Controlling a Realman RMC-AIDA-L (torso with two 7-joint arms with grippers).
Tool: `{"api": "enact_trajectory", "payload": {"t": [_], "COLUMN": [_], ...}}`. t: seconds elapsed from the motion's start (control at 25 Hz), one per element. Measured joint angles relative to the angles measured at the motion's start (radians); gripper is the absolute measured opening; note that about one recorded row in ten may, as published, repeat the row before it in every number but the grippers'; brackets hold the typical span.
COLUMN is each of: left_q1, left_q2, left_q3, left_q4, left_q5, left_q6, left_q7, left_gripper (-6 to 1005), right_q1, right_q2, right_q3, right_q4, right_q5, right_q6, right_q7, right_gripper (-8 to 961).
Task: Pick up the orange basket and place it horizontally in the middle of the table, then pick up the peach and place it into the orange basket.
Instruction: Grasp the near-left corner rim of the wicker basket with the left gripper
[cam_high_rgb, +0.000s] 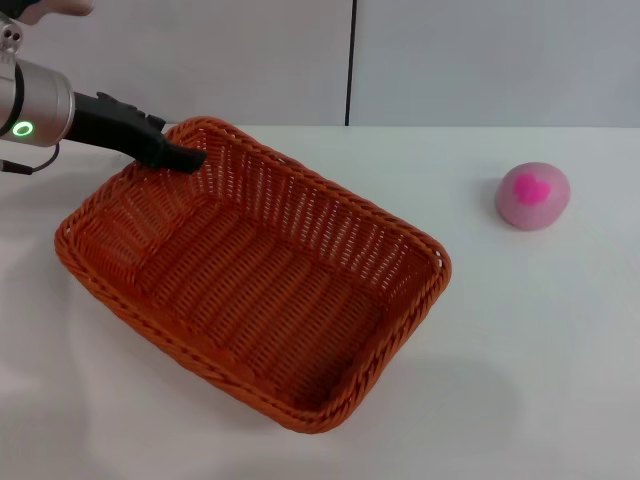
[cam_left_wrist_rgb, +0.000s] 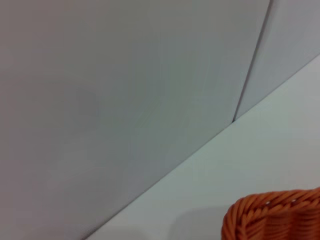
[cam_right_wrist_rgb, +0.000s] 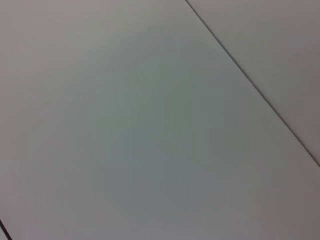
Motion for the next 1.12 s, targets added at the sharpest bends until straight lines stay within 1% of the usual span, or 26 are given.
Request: {"api": "enact_trajectory", "payload": {"t": [0.32, 0.48, 0.56, 0.92, 1.12], "left_q1": [-0.002, -0.002, -0.002, -0.003, -0.003], "left_q2": [-0.001, -0.002, -0.002, -0.002, -0.002], "left_q3": [0.001, 0.028, 0.04, 0.034, 0.033], "left_q4": [-0.001, -0.011, -0.017, -0.015, -0.015], "left_q5": [0.007, 0.008, 0.006, -0.014, -0.02], "left_q6": [-0.006, -0.01, -0.014, -0.01, -0.011], "left_q7": [-0.003, -0.003, -0.002, -0.003, -0.006], "left_gripper": [715, 710, 636, 286, 219], "right_q1": [0.006, 0.001, 0.001, 0.005, 0.001], "right_q2": [-0.001, -0.001, -0.001, -0.001, 0.0], "right_q3": [0.001, 0.009, 0.009, 0.004, 0.012], "right_q4": [0.0, -0.004, -0.004, -0.002, -0.001], "right_q5": [0.002, 0.007, 0.007, 0.008, 0.008], "right_q6": [0.0, 0.0, 0.0, 0.011, 0.014], "right_q7": [0.001, 0.002, 0.003, 0.003, 0.003], "right_gripper": [684, 683, 682, 679, 678]}}
